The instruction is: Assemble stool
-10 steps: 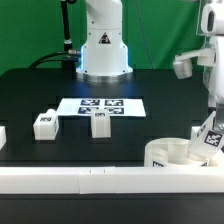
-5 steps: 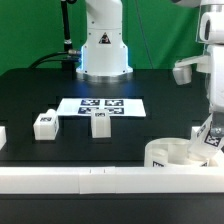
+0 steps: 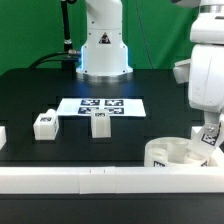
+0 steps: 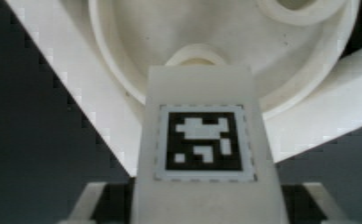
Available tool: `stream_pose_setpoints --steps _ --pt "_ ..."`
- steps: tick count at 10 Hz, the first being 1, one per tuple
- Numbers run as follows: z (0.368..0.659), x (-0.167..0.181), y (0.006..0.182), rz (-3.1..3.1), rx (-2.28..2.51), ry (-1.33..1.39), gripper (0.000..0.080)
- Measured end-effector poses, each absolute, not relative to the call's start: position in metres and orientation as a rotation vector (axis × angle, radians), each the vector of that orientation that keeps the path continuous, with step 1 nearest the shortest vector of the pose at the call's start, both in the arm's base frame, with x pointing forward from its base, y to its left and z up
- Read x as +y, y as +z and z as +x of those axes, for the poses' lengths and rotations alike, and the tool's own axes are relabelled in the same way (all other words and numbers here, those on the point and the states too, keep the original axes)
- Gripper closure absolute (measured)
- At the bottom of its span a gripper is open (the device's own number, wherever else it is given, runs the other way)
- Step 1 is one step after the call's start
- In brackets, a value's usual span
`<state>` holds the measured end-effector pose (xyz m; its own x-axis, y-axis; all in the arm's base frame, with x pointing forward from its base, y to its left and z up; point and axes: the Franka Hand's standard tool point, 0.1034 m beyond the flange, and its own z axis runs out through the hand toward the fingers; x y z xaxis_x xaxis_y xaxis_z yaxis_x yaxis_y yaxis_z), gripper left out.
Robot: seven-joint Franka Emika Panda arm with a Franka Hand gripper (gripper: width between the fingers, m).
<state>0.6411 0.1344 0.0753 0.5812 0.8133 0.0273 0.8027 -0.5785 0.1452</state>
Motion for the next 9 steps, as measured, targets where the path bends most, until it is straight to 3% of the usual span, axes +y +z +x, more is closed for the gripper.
stream_pose_setpoints --steps 9 --pt "0.648 0.099 0.076 3.134 0.251 0.068 0.0462"
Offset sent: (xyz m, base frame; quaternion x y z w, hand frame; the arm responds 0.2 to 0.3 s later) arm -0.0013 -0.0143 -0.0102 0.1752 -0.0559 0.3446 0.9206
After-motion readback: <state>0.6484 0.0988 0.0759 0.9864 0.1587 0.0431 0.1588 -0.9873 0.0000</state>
